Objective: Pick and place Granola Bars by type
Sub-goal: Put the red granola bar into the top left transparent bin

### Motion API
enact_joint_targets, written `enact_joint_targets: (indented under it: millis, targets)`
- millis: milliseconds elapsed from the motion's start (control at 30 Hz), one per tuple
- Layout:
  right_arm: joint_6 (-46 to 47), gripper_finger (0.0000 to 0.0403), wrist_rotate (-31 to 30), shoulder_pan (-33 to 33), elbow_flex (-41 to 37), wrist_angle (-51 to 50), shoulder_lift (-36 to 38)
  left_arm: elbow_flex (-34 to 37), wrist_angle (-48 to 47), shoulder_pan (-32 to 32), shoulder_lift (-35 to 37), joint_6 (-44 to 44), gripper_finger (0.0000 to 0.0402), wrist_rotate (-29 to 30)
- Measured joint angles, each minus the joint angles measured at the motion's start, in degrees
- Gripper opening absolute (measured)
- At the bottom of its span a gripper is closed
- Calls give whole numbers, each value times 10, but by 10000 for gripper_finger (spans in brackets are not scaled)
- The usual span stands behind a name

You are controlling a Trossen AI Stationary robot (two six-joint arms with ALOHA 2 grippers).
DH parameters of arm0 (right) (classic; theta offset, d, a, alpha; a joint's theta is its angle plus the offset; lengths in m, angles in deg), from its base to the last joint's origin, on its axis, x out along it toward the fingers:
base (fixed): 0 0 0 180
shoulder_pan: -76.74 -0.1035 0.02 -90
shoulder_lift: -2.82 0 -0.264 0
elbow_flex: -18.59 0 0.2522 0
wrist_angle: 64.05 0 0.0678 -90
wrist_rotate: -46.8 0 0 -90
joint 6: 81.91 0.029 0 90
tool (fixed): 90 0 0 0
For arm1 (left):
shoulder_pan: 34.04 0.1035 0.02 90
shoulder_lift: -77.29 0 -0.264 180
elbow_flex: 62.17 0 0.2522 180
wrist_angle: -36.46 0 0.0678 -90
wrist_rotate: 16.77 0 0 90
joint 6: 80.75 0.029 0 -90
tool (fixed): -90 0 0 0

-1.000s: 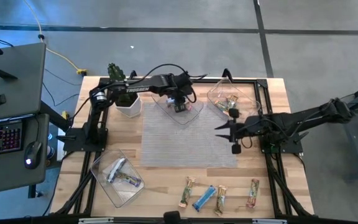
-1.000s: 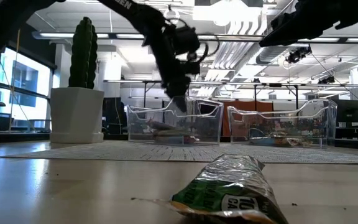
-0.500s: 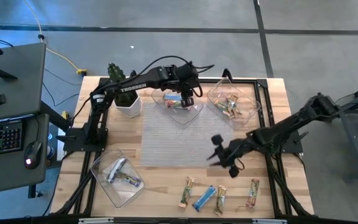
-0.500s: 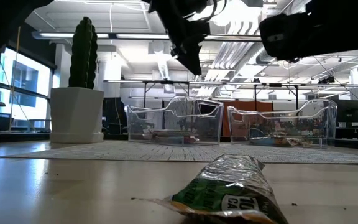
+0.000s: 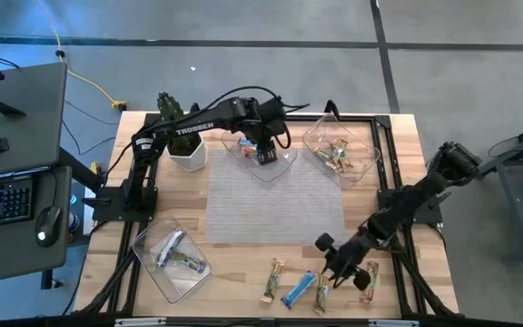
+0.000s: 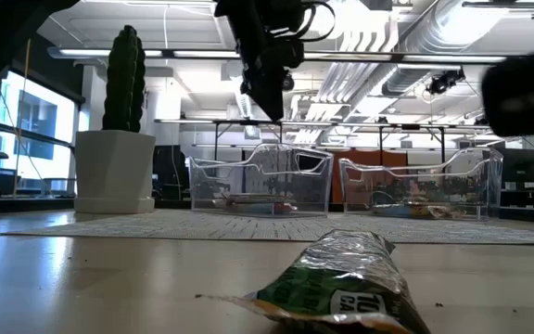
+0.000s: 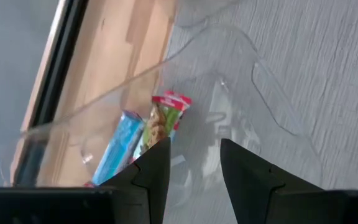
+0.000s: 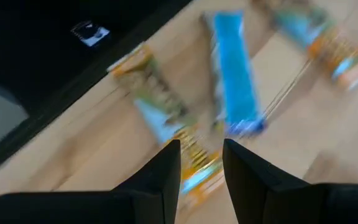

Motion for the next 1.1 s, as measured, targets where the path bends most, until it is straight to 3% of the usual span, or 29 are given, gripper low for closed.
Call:
enact_joint_targets:
  millis: [100,267,400,567,900,1100]
  targets:
    - [85,103,12,-17,0,-57,7,0,-5,0,0,-3,133,0]
    - [231,103,90,-27,2,-195,55,0,-7,0,0,-17,133,0]
    - [329,103,100,-39,2,-303,107,0,-8,0,0,-20,133,0]
    - [361,103,104,-85,2,-333,139,0,-6,0,0,-20,133,1]
    - [582,103,37,-124,1,-416,139,0,0,0,0,-20,133,2]
    - [604,103,39,-125,1,-397,139,0,3,0,0,-20,133,2]
